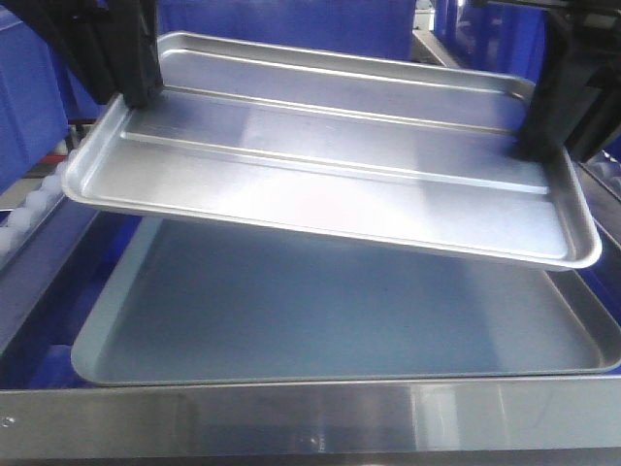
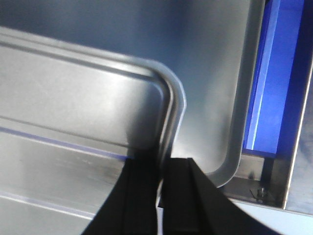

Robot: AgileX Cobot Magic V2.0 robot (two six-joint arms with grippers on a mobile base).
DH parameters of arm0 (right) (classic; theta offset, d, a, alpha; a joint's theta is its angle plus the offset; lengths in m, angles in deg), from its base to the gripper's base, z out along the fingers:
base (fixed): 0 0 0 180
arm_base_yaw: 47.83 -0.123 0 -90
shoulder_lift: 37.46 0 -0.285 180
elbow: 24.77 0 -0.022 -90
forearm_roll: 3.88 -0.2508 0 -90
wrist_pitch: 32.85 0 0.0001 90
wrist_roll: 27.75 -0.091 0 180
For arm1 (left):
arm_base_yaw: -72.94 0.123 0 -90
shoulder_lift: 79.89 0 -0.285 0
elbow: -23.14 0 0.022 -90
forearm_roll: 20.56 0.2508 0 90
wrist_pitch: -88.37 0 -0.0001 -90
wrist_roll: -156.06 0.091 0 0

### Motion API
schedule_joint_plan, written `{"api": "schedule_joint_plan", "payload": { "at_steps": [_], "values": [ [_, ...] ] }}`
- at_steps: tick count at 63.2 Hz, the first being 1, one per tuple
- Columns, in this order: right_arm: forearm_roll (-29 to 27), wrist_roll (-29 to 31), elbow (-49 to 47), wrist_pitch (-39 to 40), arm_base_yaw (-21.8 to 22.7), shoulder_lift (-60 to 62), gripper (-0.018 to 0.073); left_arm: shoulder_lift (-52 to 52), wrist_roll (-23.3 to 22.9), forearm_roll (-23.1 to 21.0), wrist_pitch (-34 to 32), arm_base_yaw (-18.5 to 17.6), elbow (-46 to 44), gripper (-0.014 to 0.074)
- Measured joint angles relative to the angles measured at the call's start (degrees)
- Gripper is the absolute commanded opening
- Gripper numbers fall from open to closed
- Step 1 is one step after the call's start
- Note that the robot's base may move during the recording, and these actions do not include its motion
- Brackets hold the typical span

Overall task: Grab silver tray and stack on right shelf
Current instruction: 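Position the held silver tray above the larger grey tray, then lower the silver tray into the grey tray and open both grippers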

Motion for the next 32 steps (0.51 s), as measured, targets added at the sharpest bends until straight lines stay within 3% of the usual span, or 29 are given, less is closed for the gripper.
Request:
{"api": "schedule_joint_plan", "payload": {
  "at_steps": [15, 32],
  "values": [
    [0.8, 2.0, -3.7, -1.2, 0.6, -0.8, 0.0057, 1.5, -0.1, 1.2, -2.2, 0.7, -0.5, -0.0093],
    [0.8, 5.3, -8.9, -3.6, 4.8, -8.5, 0.0057, 8.8, -1.1, 0.9, -7.7, 3.0, -0.9, -0.0093]
  ]
}}
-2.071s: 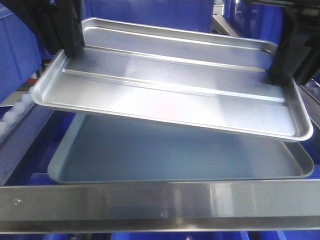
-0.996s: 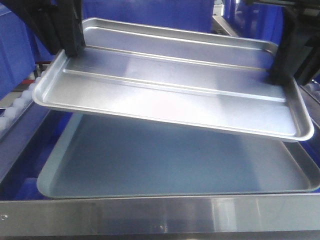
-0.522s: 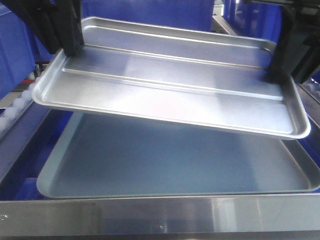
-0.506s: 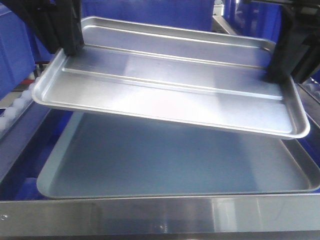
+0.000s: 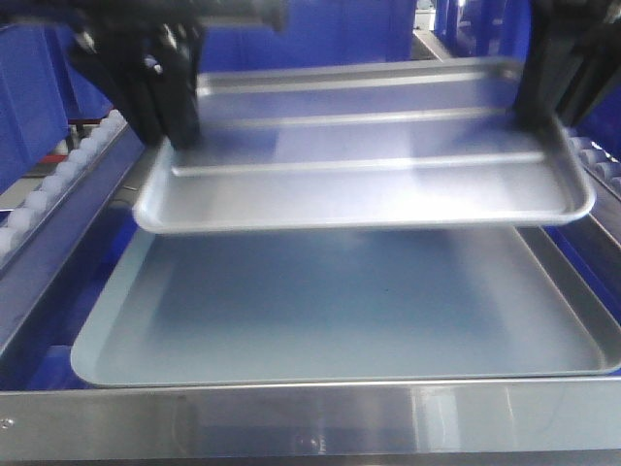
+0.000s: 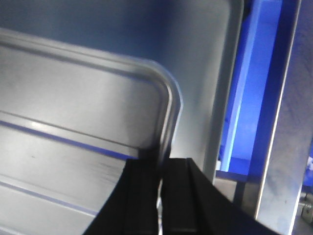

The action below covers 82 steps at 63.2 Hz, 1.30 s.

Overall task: Grab silver tray and stack on right shelf
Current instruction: 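Lower the silver tray into the grey tray and open both grippers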

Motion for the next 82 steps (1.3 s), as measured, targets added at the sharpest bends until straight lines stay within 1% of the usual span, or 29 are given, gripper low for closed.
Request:
{"api": "schedule_joint_plan", "payload": {
  "at_steps": [9, 20, 34, 37, 41, 46, 48, 55, 58, 61, 68, 74, 77, 82],
  "values": [
    [0.0, 0.4, -0.3, 2.4, 1.8, -6.0, 0.0057, 4.1, 0.0, -0.2, -3.0, 1.4, 0.0, -0.0093],
    [-0.1, 0.4, -0.3, 5.9, 2.4, -12.8, 0.0057, 8.7, 0.0, -0.5, -5.3, 3.3, 0.0, -0.0093],
    [-0.2, 0.4, -0.4, 8.1, 2.6, -16.6, 0.0062, 12.6, 0.4, -2.2, -6.5, 5.1, 0.0, -0.0093],
    [-0.3, 0.4, -0.4, 8.2, 2.6, -16.7, 0.0077, 13.0, 0.5, -2.5, -6.8, 5.3, 0.0, -0.0076],
    [-0.3, 0.4, -0.4, 8.2, 2.6, -16.7, 0.0123, 13.1, 0.6, -3.2, -7.2, 5.6, 0.0, -0.0011],
    [-0.3, 0.5, -0.7, 8.2, 2.6, -16.7, 0.0237, 13.1, 0.8, -3.5, -7.4, 5.8, 0.0, 0.0121],
    [-0.3, 0.7, -0.6, 8.2, 2.6, -16.7, 0.0309, 13.1, 0.8, -3.4, -7.4, 5.8, 0.0, 0.02],
    [0.0, 1.2, -0.8, 7.3, 2.6, -16.7, 0.051, 13.2, 1.0, -2.8, -7.4, 5.9, 0.0, 0.0406],
    [0.0, 1.2, -0.8, 6.9, 2.6, -16.7, 0.0564, 13.3, 1.0, -2.7, -7.3, 6.2, 0.0, 0.0456],
    [0.1, 1.4, -0.8, 6.7, 2.6, -16.7, 0.0598, 13.5, 1.0, -2.7, -7.1, 6.2, 0.0, 0.0484],
    [0.2, 1.5, -0.8, 6.5, 2.6, -16.0, 0.0576, 13.5, 1.0, -2.7, -5.8, 6.2, 0.0, 0.0485],
    [0.2, 1.5, -0.8, 6.4, 2.6, -14.2, 0.0525, 12.8, 1.6, -2.7, -4.8, 6.2, 0.0, 0.0484],
    [0.2, 1.5, -0.8, 6.3, 2.6, -13.2, 0.0477, 12.0, 2.2, -2.7, -4.4, 5.7, 0.0, 0.0473],
    [0.3, 1.6, -0.8, 5.7, 2.6, -10.7, 0.0385, 9.5, 3.3, -1.8, -3.3, 4.8, 0.0, 0.0426]
  ]
}}
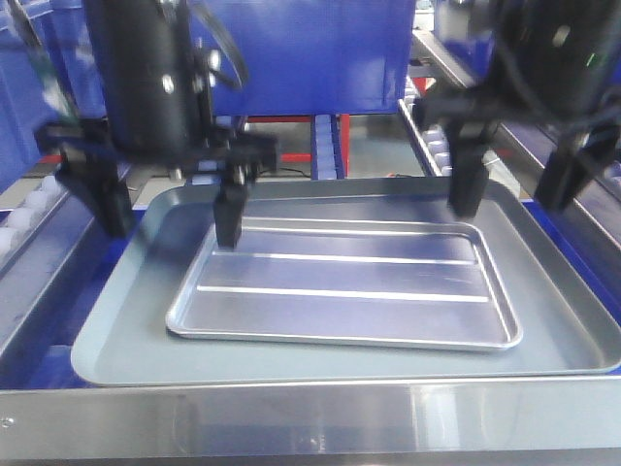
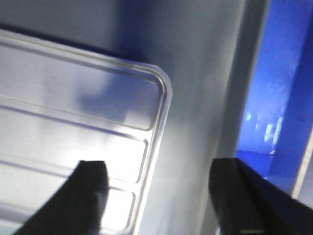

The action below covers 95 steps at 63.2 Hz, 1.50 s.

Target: Grab silver tray and stack on right shelf

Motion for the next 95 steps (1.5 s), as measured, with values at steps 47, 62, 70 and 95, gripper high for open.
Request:
{"api": "schedule_joint_plan", "payload": {
  "at_steps": [47, 62, 70, 95],
  "values": [
    [0.1, 5.1, 28.7, 10.9, -0.3, 35.5, 0.0053, -37.7, 1.1, 6.8, -15.4, -6.3, 36.8, -0.009],
    [0.1, 5.9, 40.2, 14.1, -0.3, 50.2, 0.0053, -52.8, 3.4, 7.1, -26.5, -6.3, 49.6, -0.009],
    [0.1, 5.9, 42.5, 14.1, -0.3, 59.4, 0.0053, -63.6, 5.2, 8.0, -27.5, -6.3, 53.7, -0.009],
    [0.1, 6.0, 42.8, 13.9, -0.3, 84.5, 0.0053, -91.9, 6.8, 8.0, -24.0, -6.3, 54.8, -0.009]
  ]
}}
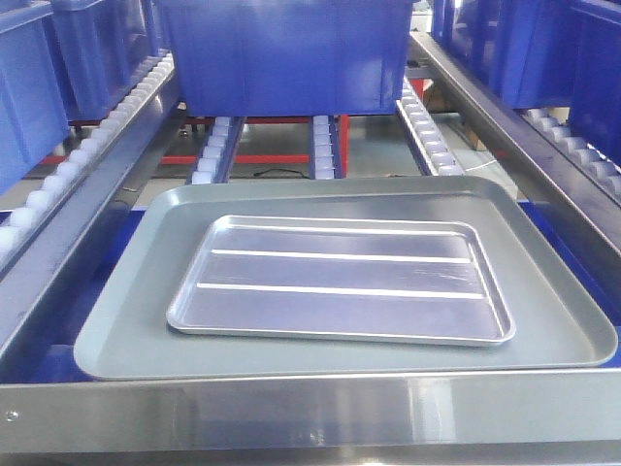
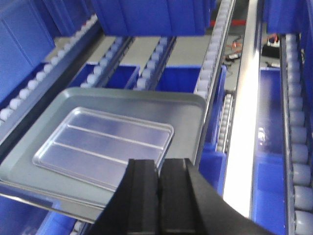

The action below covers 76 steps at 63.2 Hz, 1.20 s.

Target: Grab silver tray and stack on right shelf

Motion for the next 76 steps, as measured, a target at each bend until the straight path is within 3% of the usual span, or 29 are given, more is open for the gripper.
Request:
{"api": "schedule_joint_plan", "payload": {
  "at_steps": [47, 50, 56, 65, 72, 76],
  "values": [
    [0.0, 0.0, 0.0, 0.0, 0.0, 0.9, 0.0052, -3.4, 0.2, -0.6, 0.5, 0.0, 0.0, -0.009],
    [0.0, 0.0, 0.0, 0.0, 0.0, 0.9, 0.0052, -3.5, 2.5, -3.0, 0.5, 0.0, 0.0, -0.009],
    [0.0, 0.0, 0.0, 0.0, 0.0, 0.9, 0.0052, -3.9, 12.6, -11.0, 0.5, 0.0, 0.8, -0.009],
    [0.0, 0.0, 0.0, 0.0, 0.0, 0.9, 0.0052, -5.5, 17.0, -15.0, -0.8, 0.6, 4.9, -0.009],
    [0.0, 0.0, 0.0, 0.0, 0.0, 0.9, 0.0052, -9.4, 18.8, -16.3, -3.3, 5.4, 9.1, -0.009],
    [0.0, 0.0, 0.0, -0.1, 0.0, 0.9, 0.0052, -11.8, 22.4, -19.0, -4.6, 9.8, 11.5, -0.009]
  ]
}}
